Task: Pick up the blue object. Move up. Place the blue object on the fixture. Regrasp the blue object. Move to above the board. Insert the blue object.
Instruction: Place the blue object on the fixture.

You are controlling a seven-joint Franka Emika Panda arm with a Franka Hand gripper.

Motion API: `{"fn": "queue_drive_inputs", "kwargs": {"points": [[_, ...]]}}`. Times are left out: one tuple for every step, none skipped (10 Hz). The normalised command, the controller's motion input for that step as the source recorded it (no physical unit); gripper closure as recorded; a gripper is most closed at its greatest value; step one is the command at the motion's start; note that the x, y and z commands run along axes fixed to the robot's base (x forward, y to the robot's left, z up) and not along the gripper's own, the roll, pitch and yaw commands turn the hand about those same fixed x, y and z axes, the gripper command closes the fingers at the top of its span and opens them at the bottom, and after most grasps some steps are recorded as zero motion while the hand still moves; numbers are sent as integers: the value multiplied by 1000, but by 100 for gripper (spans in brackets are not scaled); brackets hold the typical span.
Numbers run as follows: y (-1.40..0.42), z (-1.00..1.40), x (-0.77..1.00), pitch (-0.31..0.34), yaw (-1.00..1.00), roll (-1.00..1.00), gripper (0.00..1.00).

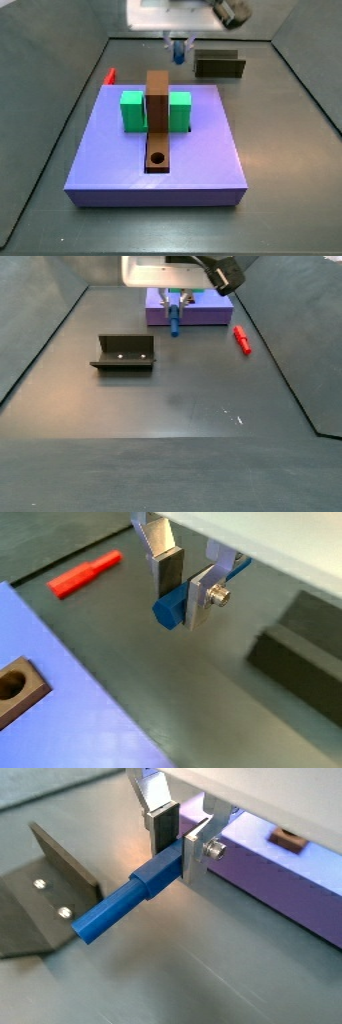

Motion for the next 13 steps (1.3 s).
{"fn": "queue_drive_inputs", "kwargs": {"points": [[377,37,500,-71,-217,-840,100],[369,0,460,-46,-197,-889,100],[400,0,486,129,-163,-734,100],[369,0,551,260,-143,-677,100],[340,6,560,277,-143,-689,100],[337,3,557,294,-143,-671,100],[297,0,574,297,-157,-697,100],[240,0,549,251,-197,-766,100],[117,0,566,203,-269,-834,100],[0,0,669,263,-229,-734,100],[-74,31,620,103,-246,-840,100],[0,-14,546,0,-303,-917,100],[66,-243,443,-3,-354,-731,100]]}}
